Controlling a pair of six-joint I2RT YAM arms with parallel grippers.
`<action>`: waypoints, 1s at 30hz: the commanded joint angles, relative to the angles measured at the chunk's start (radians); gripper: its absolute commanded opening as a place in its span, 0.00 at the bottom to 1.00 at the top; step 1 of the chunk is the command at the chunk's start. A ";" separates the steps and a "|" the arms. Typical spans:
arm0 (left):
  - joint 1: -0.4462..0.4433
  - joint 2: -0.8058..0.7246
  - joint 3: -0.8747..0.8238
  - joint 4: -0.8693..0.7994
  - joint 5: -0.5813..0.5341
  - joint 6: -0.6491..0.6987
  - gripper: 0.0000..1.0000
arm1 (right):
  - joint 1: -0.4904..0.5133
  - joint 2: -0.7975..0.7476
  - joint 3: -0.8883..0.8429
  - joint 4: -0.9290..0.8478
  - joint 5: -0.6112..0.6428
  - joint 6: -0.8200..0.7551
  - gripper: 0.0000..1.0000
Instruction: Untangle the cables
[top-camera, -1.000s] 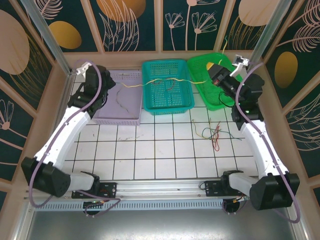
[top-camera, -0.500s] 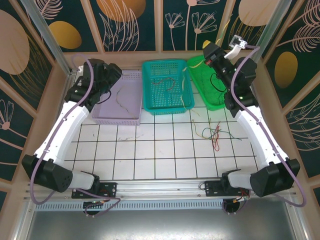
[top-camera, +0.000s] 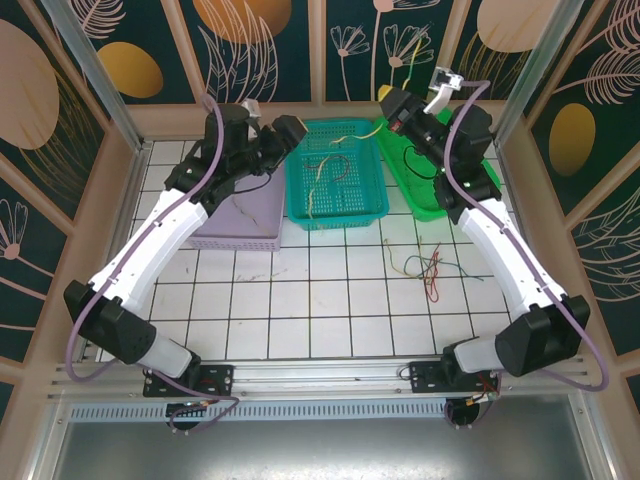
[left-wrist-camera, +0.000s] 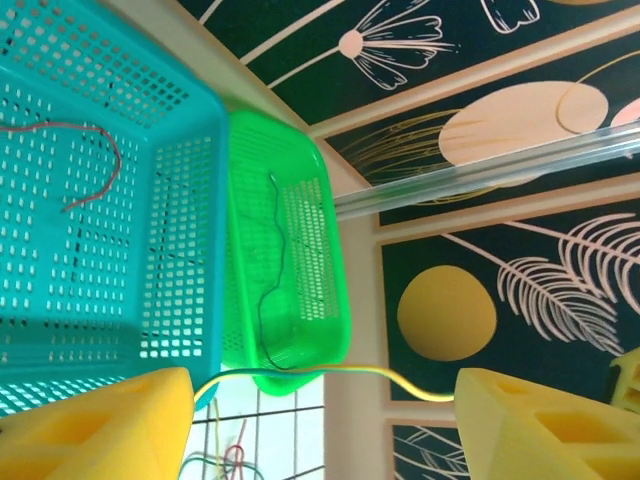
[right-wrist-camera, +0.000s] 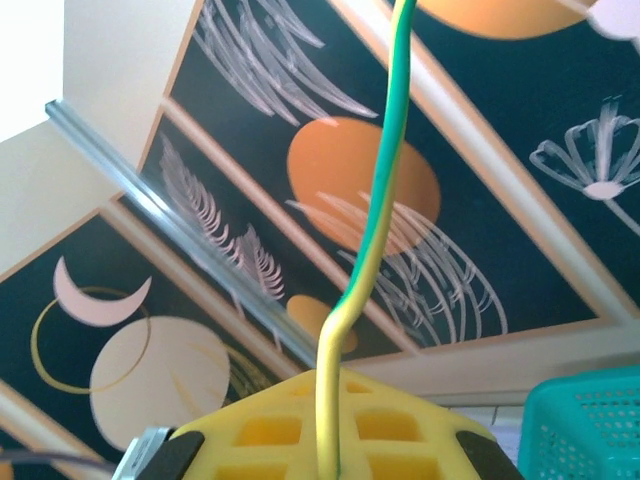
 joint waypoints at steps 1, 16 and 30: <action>-0.007 -0.031 0.026 0.018 0.053 0.244 0.64 | 0.005 0.014 0.087 -0.058 -0.099 -0.028 0.00; -0.081 -0.128 -0.241 0.262 -0.001 1.005 0.76 | 0.045 0.177 0.351 -0.466 -0.165 -0.029 0.00; -0.146 0.018 -0.182 0.281 -0.134 1.205 0.62 | 0.063 0.201 0.379 -0.513 -0.222 0.046 0.00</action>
